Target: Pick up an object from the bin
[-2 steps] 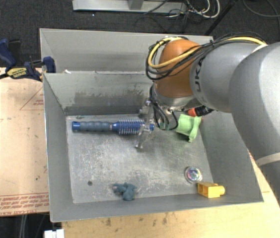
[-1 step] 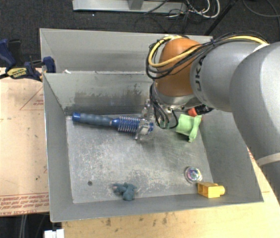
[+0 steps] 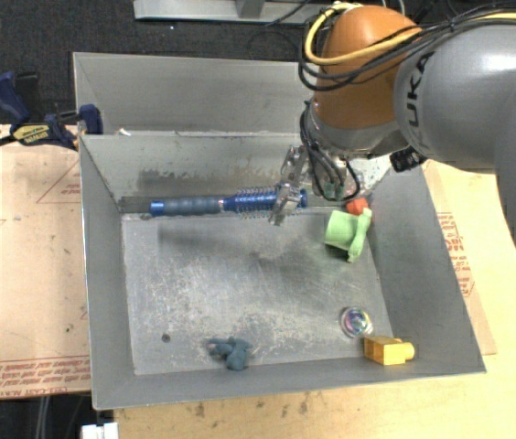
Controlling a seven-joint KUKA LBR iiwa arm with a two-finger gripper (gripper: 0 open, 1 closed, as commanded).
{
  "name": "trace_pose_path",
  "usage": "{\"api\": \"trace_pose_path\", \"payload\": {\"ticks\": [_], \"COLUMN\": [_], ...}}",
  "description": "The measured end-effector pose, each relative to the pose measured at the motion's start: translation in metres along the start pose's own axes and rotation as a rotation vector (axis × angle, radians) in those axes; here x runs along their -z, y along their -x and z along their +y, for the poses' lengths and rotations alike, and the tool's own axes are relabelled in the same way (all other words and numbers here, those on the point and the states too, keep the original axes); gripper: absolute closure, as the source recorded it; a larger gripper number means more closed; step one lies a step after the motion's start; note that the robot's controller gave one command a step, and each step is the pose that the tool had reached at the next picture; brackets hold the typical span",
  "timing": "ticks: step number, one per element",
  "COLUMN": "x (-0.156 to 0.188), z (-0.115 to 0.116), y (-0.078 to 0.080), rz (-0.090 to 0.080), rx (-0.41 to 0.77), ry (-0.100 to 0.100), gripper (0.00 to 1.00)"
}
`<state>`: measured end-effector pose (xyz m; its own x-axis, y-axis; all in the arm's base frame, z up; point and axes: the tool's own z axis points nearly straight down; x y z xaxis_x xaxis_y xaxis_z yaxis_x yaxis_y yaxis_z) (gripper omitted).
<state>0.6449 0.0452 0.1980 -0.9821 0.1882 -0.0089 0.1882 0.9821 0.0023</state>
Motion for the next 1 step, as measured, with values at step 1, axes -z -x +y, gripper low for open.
{"api": "trace_pose_path", "payload": {"ticks": [1], "x": [0.0576], "z": [-0.028], "y": [-0.0111], "rz": [0.003], "rx": [0.323], "ry": [-0.001], "gripper": [1.0]}}
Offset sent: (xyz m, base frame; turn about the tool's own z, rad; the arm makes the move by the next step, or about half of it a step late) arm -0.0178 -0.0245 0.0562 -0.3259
